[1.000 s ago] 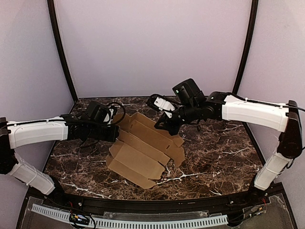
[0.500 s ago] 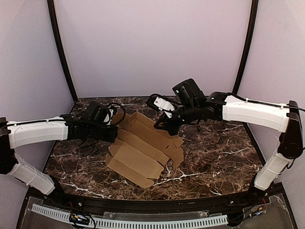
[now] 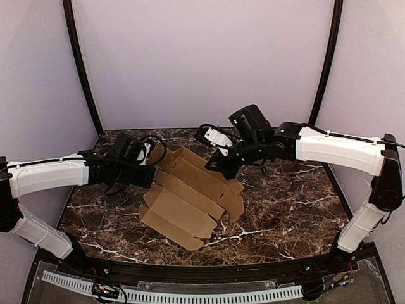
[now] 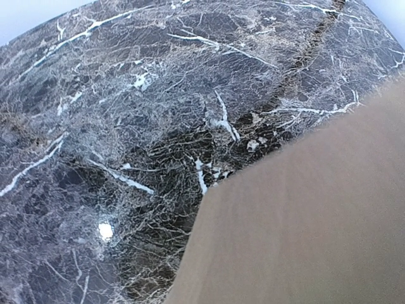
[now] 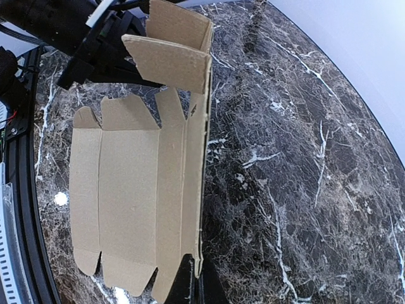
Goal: Fold the paper box
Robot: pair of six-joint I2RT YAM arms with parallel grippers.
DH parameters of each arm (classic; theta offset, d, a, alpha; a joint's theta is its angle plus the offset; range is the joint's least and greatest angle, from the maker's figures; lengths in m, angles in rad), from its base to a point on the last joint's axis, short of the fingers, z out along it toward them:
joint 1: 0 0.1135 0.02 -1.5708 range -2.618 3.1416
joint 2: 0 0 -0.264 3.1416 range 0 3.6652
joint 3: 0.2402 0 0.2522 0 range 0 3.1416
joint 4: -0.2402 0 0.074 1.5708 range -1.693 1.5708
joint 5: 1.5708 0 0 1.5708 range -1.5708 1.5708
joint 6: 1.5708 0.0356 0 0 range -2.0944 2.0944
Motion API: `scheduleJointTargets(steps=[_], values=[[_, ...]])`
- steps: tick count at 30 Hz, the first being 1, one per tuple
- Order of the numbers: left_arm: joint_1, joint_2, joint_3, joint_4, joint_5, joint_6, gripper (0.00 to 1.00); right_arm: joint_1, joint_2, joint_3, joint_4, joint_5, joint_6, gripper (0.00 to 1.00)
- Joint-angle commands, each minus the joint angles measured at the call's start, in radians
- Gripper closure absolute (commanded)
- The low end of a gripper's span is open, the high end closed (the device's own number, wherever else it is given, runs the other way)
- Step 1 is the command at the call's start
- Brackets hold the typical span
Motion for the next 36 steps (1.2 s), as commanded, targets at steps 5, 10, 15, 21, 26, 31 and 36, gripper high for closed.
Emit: scheduleJointTargets(steps=[5,10,15,21,26,31,36], values=[[0.006,-0.139,0.034,-0.084,-0.002,0.043,0.94,-0.029,-0.046,-0.023,-0.003,0.040,-0.005,1.00],[0.006,-0.219,0.015,-0.103,-0.002,0.044,0.93,-0.050,-0.079,-0.044,-0.002,-0.020,-0.039,1.00],[0.006,-0.303,-0.042,-0.058,0.041,0.027,0.92,-0.076,-0.119,-0.088,0.006,-0.131,-0.049,1.00],[0.005,-0.367,-0.121,0.048,0.217,-0.008,0.92,-0.084,-0.184,-0.154,0.053,-0.261,-0.074,1.00],[0.006,-0.386,-0.159,0.108,0.324,-0.036,0.98,-0.085,-0.230,-0.186,0.073,-0.305,-0.105,1.00],[0.006,-0.402,-0.201,0.174,0.432,-0.078,0.99,-0.085,-0.266,-0.204,0.103,-0.317,-0.111,1.00],[0.006,-0.416,-0.222,0.201,0.505,-0.095,0.99,-0.085,-0.293,-0.221,0.129,-0.312,-0.108,1.00]])
